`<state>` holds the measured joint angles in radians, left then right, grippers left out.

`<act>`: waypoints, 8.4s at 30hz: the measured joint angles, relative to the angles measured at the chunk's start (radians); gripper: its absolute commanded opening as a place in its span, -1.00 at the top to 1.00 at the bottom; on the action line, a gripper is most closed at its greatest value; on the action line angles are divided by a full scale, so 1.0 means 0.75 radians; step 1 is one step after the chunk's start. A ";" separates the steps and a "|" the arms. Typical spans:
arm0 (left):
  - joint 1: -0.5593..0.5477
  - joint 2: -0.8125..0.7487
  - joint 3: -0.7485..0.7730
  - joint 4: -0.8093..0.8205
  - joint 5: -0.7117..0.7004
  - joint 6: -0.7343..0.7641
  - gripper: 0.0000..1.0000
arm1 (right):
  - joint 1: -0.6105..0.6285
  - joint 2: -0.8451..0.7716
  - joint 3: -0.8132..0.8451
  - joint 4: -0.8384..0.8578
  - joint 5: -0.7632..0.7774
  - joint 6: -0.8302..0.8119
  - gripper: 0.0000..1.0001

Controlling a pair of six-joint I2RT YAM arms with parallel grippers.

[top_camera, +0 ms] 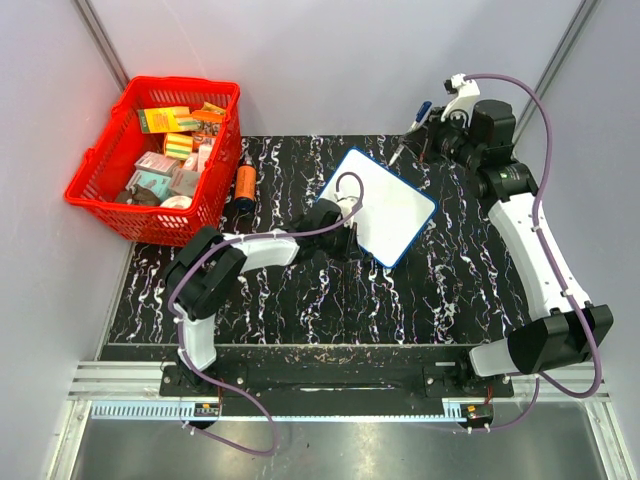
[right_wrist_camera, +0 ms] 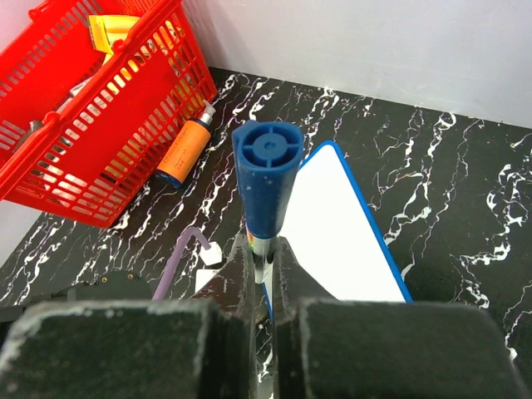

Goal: Write a sentence on the whiteboard
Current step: Move the whiteboard stand to the center of the board, then pick up the whiteboard from the center of the board.

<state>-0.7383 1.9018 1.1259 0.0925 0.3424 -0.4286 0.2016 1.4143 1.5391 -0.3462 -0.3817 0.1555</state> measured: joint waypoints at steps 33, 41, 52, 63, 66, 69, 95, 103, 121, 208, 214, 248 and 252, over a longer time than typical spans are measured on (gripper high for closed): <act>-0.173 0.396 0.373 0.113 -0.198 -0.104 1.00 | -0.028 -0.015 0.000 0.001 -0.002 0.001 1.00; -0.246 0.466 0.442 0.184 -0.233 -0.175 1.00 | -0.035 -0.014 -0.001 0.001 -0.002 0.001 1.00; -0.264 0.154 -0.004 0.369 -0.173 -0.128 0.02 | -0.046 -0.014 -0.001 0.001 -0.003 0.001 1.00; 0.019 -0.313 -0.452 0.731 0.114 -0.163 -0.55 | -0.061 -0.014 -0.001 0.001 -0.007 0.001 1.00; 0.198 -0.281 -0.485 0.772 0.172 -0.197 -0.58 | -0.062 -0.014 -0.002 0.001 -0.008 0.001 1.00; 0.291 -0.200 -0.407 0.724 0.216 -0.203 -0.61 | -0.064 -0.015 -0.003 0.002 -0.019 0.001 1.00; 0.505 0.367 0.240 0.550 0.604 -0.163 -0.43 | -0.089 -0.047 -0.028 0.005 -0.087 0.006 1.00; 0.515 0.478 0.265 0.646 0.739 -0.246 0.66 | -0.090 -0.050 -0.029 0.005 -0.109 0.008 1.00; 0.512 0.301 0.010 0.773 0.888 -0.244 1.00 | -0.096 -0.052 -0.046 0.011 -0.129 0.013 1.00; 0.468 0.223 -0.031 0.433 0.891 0.052 1.00 | -0.015 -0.038 -1.352 2.111 -0.145 0.003 1.00; 0.467 0.198 -0.037 0.386 0.871 0.084 1.00 | 0.026 -0.002 -1.383 2.136 -0.145 -0.005 1.00; 0.446 0.128 -0.108 0.372 0.777 0.046 1.00 | 0.024 0.032 -1.168 1.867 -0.182 0.126 1.00; 0.431 0.112 -0.117 0.370 0.746 0.025 1.00 | 0.024 0.032 -1.167 1.873 -0.197 0.139 1.00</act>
<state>-0.4152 1.9862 1.0382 0.3698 0.9020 -0.4095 0.2199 1.4384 0.6636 1.0584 -0.5293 0.2596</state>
